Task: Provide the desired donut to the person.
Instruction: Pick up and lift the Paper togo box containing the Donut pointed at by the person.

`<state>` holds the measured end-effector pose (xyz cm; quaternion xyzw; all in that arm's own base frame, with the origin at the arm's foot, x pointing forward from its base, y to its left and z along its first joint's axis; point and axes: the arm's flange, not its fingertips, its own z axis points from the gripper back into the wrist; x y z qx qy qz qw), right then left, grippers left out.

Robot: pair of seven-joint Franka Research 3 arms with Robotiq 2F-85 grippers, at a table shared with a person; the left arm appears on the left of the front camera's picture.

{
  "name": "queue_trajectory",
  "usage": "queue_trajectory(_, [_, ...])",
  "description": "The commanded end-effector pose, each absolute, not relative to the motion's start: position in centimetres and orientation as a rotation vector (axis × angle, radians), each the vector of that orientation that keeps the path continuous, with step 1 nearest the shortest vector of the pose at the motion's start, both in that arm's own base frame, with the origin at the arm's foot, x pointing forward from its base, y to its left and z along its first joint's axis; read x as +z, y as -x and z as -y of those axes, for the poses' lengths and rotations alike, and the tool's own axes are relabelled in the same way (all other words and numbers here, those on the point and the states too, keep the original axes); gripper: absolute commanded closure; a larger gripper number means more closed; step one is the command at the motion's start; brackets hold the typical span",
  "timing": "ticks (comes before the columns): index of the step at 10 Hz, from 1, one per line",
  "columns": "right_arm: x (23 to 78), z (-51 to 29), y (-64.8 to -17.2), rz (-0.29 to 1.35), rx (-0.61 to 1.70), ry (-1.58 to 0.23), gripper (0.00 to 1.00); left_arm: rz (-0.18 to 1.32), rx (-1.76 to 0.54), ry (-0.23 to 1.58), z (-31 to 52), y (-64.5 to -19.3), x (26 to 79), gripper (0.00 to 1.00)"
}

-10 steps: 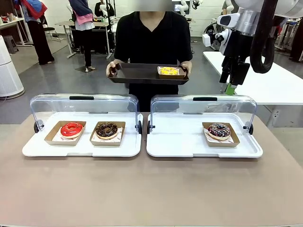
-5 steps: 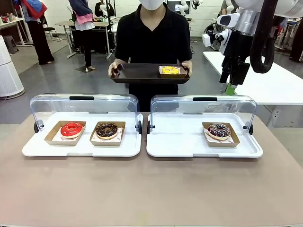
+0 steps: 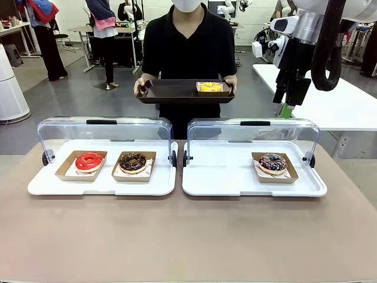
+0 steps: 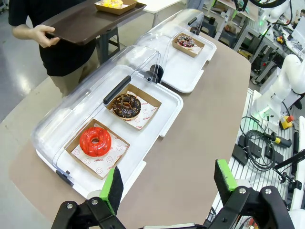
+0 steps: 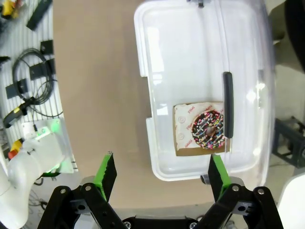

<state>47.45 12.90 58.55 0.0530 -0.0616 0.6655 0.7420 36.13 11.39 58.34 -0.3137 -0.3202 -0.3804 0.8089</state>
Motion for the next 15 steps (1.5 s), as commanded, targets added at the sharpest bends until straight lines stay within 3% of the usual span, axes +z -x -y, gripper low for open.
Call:
queue_trajectory(1, [59.3, -9.1, -48.0, 0.258, 1.459, -0.339, 0.00, 0.682, -0.825, 0.670, -11.4, -36.0, 58.3, 0.00])
queue_trajectory(3, [59.2, -3.6, -48.5, 0.386, 1.425, -0.615, 0.00, 0.682, -0.825, 0.670, -11.4, -36.0, 58.3, 0.00])
queue_trajectory(5, [58.0, 2.6, -47.9, 0.455, 1.404, -0.767, 0.00, 0.682, -0.825, 0.670, -11.4, -36.0, 58.3, 0.00])
queue_trajectory(7, [55.6, 8.5, -46.5, 0.559, 1.340, -0.799, 0.00, 0.682, -0.825, 0.670, -11.4, -36.0, 58.3, 0.00])
queue_trajectory(10, [52.4, 14.3, -43.7, 0.761, 1.170, -0.697, 0.00, 0.682, -0.825, 0.670, -11.4, -36.0, 58.3, 0.00])
queue_trajectory(15, [51.1, 16.4, -44.8, 0.795, 1.141, -0.779, 0.00, 0.682, -0.825, 0.670, -11.4, -36.0, 58.3, 0.00])
